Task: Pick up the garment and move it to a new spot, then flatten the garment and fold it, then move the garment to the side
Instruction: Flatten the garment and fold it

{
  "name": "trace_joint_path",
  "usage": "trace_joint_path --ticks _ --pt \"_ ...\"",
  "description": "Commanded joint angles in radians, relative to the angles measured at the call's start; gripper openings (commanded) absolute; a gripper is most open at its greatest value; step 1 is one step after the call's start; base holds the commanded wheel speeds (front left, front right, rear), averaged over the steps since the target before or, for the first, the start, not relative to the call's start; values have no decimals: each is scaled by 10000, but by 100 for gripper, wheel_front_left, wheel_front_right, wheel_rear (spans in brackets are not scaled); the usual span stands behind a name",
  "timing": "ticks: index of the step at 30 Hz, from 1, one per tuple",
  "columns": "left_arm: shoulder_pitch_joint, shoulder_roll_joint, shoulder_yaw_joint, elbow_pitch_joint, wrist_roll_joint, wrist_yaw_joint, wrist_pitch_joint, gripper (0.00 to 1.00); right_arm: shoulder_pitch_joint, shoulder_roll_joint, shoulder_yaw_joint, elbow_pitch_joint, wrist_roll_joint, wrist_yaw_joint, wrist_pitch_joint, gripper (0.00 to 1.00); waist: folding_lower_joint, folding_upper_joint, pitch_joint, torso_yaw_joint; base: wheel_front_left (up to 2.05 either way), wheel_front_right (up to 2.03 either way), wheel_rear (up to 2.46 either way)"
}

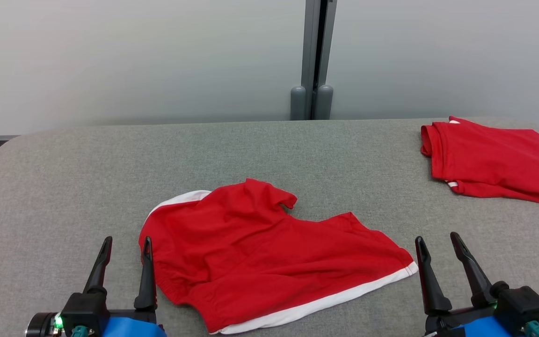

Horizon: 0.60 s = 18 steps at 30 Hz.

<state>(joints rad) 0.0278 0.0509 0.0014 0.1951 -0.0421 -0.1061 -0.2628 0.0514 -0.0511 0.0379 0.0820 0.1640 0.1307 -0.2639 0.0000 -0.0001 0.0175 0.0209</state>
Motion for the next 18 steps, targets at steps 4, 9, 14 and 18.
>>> trace_joint_path --ticks 4,9,14,18 --pt "162 -7 14 -5 79 60 -25 100 234 2 -38 62 30 1 -2 100 0 1 -48 -32 0 0 0" --pt "188 -7 -3 37 102 54 -25 100 178 4 -24 167 24 1 -2 100 0 1 -88 -48 0 0 0" --pt "191 -7 -7 92 123 28 -25 100 155 5 -5 264 12 1 -2 100 0 1 -137 -36 0 0 0" --pt "299 -8 -158 162 53 -42 -25 100 100 3 -126 544 -40 1 -2 100 0 1 -140 -34 0 0 0"
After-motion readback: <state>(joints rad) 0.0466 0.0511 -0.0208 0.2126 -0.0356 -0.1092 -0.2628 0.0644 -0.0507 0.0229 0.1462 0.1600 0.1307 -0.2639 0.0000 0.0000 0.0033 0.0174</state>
